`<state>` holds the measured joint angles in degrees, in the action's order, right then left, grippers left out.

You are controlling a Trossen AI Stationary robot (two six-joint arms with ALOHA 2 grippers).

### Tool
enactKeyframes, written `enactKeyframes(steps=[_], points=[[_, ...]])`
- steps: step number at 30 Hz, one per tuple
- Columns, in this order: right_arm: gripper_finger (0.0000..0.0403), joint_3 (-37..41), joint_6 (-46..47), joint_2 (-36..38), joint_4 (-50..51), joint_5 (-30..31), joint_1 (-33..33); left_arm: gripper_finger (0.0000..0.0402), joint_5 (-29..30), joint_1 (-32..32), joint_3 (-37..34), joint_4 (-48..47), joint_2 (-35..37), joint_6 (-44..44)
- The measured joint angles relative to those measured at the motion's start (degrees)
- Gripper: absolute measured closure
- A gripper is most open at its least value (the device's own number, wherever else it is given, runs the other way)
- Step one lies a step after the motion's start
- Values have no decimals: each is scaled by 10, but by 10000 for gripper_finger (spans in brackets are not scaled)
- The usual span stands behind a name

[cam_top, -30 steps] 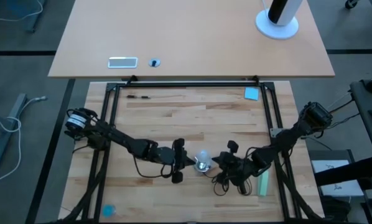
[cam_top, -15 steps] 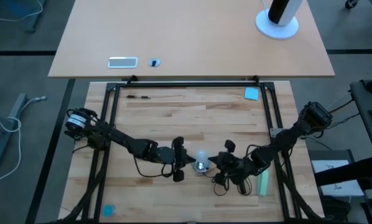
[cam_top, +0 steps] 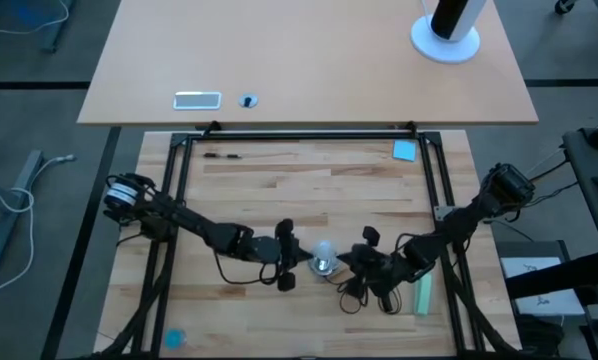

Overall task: Screw lightbulb
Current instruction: Insert the lightbulb into the lamp

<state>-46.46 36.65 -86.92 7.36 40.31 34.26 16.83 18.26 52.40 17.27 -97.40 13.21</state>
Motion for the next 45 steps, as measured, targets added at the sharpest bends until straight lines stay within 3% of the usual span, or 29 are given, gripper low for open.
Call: enactKeyframes(steps=[4, 8, 14, 23, 30, 35, 40, 45], points=[[403, 0, 43, 2, 62, 30, -3, 401, 8, 1, 0, -1, 1, 0], [403, 0, 23, 2, 44, 47, -18, 401, 62, -2, 0, 5, 1, 5], [403, 1, -47, 2, -38, 16, -24, 401, 61, 0, 1, 0, 1, 4], [403, 1, -37, 2, -54, -20, -23, 401, 73, -2, 1, 4, 1, 3], [403, 1, -28, 2, -39, -15, -23, 401, 66, -1, 2, -14, 1, 12], [403, 1, 19, 2, 16, -9, -23, 401, 2, 5, 2, -64, 20, 45], [403, 1, 25, 2, 18, 6, -25, 401, -4, 7, 2, -16, 27, 19], [403, 0, -16, 2, -41, 8, -24, 401, 3, 7, 2, 3, 22, 10]])
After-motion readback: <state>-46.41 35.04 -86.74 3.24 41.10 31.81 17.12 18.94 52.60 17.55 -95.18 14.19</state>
